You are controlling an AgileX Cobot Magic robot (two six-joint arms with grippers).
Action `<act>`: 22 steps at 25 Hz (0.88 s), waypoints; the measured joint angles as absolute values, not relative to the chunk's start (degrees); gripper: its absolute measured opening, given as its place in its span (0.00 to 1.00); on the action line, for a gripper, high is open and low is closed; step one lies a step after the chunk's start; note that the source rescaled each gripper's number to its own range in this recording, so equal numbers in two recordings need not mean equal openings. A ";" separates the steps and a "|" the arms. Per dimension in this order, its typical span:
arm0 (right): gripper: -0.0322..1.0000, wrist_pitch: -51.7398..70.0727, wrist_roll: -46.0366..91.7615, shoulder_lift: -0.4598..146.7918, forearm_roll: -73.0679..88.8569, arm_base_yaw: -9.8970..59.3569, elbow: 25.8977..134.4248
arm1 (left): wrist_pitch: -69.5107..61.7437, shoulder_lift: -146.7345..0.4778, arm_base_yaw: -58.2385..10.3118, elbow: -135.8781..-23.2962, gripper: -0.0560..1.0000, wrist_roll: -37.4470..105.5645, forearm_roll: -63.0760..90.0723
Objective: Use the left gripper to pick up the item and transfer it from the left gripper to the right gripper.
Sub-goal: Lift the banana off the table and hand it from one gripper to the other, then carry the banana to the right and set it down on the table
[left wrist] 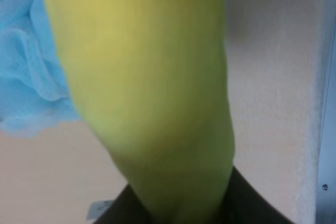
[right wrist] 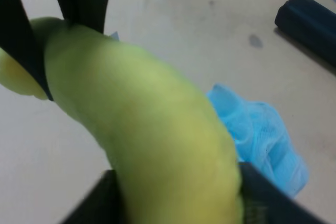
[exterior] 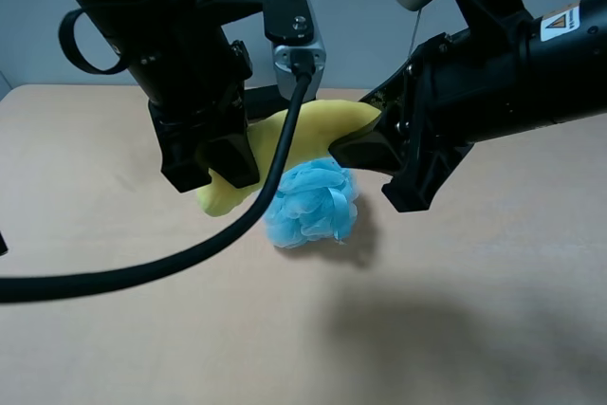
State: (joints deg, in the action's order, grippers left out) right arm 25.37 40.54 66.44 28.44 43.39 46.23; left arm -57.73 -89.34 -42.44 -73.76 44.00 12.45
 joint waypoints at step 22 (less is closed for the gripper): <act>0.03 26.19 40.86 66.50 28.39 43.39 46.23 | -53.17 -87.74 -42.44 -75.83 0.98 33.57 8.15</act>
State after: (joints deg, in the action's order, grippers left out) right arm 26.19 40.86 66.50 28.39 43.39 46.23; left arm -53.17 -87.74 -42.44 -75.83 33.57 8.15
